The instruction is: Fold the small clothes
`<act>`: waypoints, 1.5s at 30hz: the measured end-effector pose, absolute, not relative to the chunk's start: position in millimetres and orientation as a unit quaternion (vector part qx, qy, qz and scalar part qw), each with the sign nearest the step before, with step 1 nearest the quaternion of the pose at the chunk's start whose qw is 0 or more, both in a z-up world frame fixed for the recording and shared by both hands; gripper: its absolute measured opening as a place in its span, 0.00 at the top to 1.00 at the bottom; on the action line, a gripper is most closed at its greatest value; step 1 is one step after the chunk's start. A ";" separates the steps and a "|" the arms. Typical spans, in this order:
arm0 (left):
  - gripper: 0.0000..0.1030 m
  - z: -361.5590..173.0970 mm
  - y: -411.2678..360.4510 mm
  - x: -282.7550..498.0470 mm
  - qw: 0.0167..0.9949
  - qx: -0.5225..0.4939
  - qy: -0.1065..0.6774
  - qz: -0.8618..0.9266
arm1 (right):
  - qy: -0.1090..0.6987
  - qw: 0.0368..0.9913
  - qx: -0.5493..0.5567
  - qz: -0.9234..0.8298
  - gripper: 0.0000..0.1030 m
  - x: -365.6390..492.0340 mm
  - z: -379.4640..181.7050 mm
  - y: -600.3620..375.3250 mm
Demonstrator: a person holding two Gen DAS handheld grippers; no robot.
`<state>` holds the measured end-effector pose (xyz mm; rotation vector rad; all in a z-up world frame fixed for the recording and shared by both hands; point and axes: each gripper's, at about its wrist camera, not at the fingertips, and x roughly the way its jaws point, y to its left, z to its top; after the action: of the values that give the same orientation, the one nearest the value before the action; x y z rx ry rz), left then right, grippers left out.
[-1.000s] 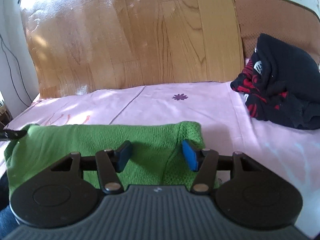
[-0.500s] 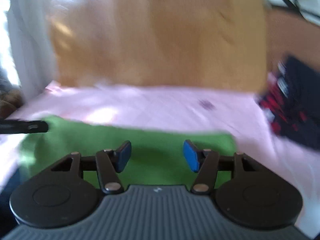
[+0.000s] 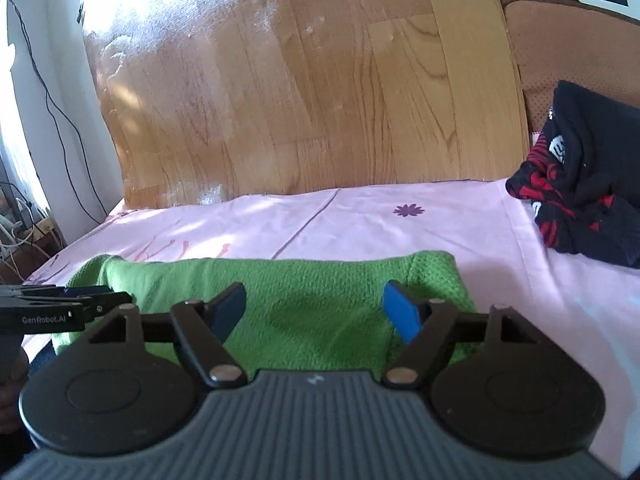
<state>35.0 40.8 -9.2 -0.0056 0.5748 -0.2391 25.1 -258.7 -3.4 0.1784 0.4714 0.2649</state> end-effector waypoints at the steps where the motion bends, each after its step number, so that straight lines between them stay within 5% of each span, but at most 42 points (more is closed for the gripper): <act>1: 0.46 -9.1 40.7 34.8 0.952 -0.003 0.283 -0.120 | 0.231 0.960 0.091 0.130 0.24 24.4 -3.4 -260.0; 7: 0.31 -9.5 37.2 34.6 0.949 0.003 0.285 -0.137 | 0.229 0.961 0.096 0.125 0.24 22.9 -2.6 -260.3; 28: 0.23 -12.0 34.7 29.4 0.952 0.003 0.272 -0.138 | 0.229 0.961 0.095 0.125 0.23 22.8 -2.2 -259.6; 32: 0.00 -10.2 34.0 18.2 0.962 0.007 0.243 -0.121 | 0.228 0.961 0.094 0.124 0.23 22.9 -2.3 -259.6; 45: 0.00 -1.0 47.2 -24.0 0.993 -0.016 0.117 -0.007 | 0.228 0.961 0.094 0.124 0.22 23.2 -2.9 -260.0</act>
<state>-24.0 47.2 -1.0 -0.0328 0.2354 -0.0131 23.2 -260.0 -2.9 0.1902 0.4620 0.2513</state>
